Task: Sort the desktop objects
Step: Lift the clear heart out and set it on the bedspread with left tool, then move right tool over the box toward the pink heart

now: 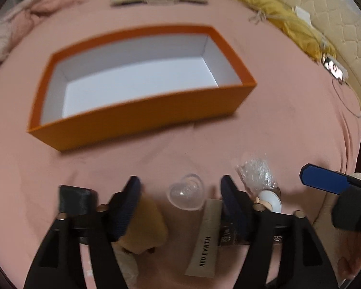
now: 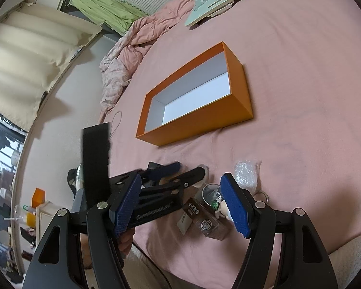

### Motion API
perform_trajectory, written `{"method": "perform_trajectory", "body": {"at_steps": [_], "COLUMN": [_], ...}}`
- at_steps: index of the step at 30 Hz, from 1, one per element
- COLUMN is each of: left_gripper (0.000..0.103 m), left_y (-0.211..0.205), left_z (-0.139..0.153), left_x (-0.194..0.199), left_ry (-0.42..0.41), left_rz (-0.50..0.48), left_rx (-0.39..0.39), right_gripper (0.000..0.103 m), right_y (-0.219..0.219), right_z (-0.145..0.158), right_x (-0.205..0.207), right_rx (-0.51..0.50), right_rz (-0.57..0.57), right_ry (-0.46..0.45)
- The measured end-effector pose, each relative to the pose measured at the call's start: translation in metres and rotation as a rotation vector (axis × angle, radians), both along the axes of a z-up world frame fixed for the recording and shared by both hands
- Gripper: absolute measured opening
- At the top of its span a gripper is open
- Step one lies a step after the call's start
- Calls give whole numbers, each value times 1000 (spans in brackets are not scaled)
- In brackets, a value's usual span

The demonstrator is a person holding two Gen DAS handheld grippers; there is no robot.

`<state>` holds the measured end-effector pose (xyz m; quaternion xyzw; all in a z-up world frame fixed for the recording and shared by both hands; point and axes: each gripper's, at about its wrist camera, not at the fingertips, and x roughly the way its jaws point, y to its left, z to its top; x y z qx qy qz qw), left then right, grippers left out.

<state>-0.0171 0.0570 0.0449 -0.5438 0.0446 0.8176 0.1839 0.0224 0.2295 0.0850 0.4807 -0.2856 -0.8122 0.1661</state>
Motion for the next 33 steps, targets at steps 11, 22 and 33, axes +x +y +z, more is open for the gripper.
{"method": "perform_trajectory", "body": {"at_steps": [11,22,33], "left_gripper": [74,74,75], "left_y": [-57,-100,-124], "left_z": [12,13,12], "left_x": [14,-9,-21], "left_ry": [135,156,128], "left_rz": [99,277,350], "left_rx": [64,194,284], "right_gripper": [69,69,69], "right_y": [-6,-46,-90], "right_z": [-1,33,-5], "right_x": [0,-50,-217], "right_rx": [72,319,642], "right_rz": [2,122,301], "right_ry": [-13,-6,-435]}}
